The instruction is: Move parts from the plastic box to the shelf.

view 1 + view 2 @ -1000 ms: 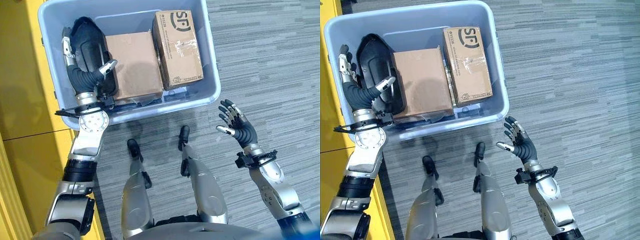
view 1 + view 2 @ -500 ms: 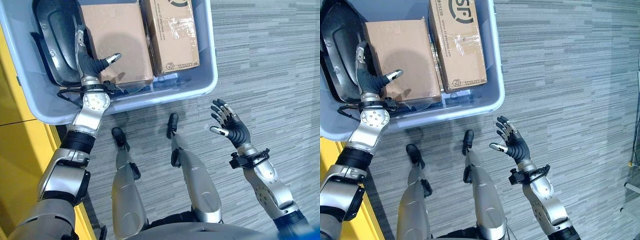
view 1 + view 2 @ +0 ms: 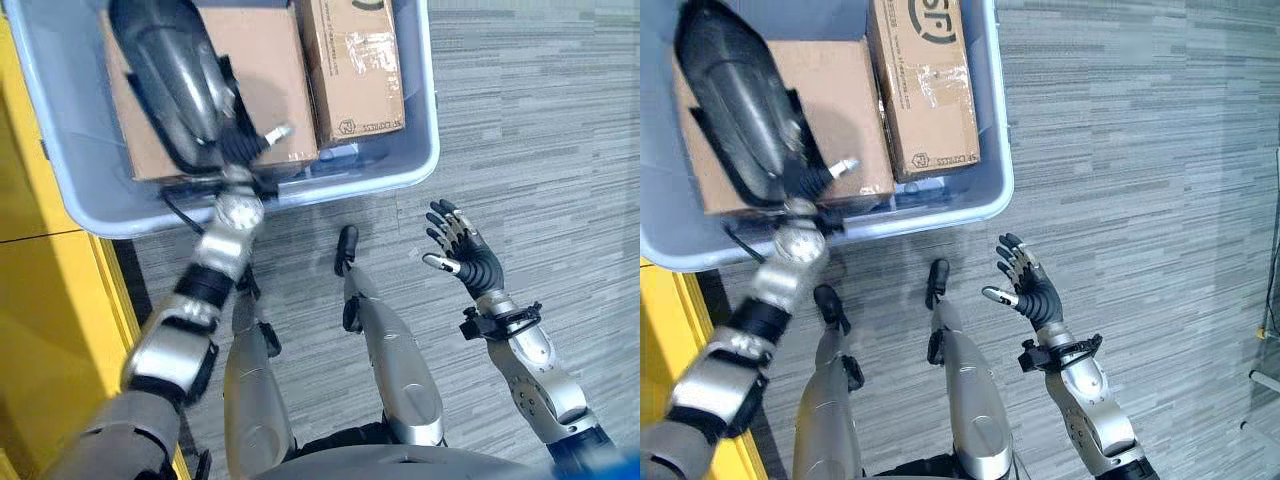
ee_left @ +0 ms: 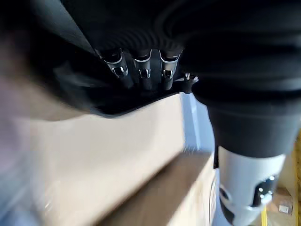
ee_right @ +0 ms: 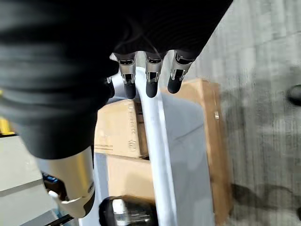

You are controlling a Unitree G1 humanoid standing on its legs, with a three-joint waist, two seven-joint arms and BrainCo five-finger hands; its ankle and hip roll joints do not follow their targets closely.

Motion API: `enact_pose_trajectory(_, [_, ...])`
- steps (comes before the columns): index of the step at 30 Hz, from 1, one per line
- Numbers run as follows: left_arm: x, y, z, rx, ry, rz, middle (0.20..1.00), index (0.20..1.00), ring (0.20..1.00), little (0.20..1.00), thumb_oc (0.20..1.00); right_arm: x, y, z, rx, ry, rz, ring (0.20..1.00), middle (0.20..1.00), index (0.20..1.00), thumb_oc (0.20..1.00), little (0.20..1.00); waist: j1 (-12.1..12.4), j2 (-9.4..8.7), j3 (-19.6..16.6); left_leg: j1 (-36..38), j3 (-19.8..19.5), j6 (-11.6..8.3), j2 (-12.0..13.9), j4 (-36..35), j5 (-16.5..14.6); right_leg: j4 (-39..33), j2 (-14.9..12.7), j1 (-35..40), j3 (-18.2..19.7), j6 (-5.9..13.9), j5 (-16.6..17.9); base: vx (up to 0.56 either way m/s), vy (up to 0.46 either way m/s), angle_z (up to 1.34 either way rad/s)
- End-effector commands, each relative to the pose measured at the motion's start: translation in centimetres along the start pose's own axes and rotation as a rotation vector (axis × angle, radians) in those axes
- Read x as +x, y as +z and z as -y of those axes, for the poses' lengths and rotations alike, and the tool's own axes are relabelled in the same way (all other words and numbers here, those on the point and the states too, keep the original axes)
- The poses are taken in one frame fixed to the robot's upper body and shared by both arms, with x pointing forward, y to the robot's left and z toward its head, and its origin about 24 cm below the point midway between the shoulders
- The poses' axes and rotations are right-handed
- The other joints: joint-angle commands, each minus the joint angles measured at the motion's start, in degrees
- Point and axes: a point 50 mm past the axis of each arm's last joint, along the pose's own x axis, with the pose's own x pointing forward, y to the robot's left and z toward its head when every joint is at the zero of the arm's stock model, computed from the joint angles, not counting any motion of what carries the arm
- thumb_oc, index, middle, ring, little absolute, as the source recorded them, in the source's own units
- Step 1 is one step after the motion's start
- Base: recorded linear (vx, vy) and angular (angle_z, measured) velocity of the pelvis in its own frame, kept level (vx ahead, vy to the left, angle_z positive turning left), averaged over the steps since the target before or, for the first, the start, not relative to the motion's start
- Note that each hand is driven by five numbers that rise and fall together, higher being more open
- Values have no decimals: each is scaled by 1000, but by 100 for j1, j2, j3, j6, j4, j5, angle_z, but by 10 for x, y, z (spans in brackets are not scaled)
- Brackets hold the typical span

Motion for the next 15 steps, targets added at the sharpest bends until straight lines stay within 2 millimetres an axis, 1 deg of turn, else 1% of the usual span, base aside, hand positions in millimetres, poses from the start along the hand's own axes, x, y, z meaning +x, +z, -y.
enact_pose_trajectory(1, [-5,-22,-19,34,25,-95,1000,1000,1000,1000,1000,-6,14,3,19,-45,89,1000,1000,1000,1000,1000,-127,-112,-172,103,-344,-162,152,462,-425,430,-499,25,495,783,-217,11,-12,4])
enact_pose_trajectory(5, [-20,-24,-15,8,-9,-89,1000,1000,1000,1000,1000,-6,14,6,10,-67,86,1000,1000,1000,1000,1000,-45,-40,-196,192,-361,-143,125,389,-420,388,-513,111,478,786,-221,7,-3,2])
enact_pose_trajectory(9, [-32,-20,-16,7,-45,-58,1000,1000,1000,1000,1000,-7,14,9,-3,-88,84,1000,1000,1000,1000,1000,47,46,-227,259,-374,-121,92,346,-428,363,-525,179,485,783,-245,14,-2,9])
enact_pose_trajectory(13, [-41,-9,-25,1,-57,2,1000,1000,1000,1000,1000,-7,16,13,-15,-111,91,1000,1000,1000,1000,1000,137,132,-260,316,-391,-99,62,324,-452,317,-534,251,505,788,-260,8,4,3])
enact_pose_trajectory(15, [-41,-5,-28,-3,-53,18,1000,1000,1000,1000,1000,-7,16,14,-19,-115,91,1000,1000,1000,1000,1000,147,140,-262,318,-392,-97,61,323,-454,315,-538,257,505,788,-260,0,0,0])
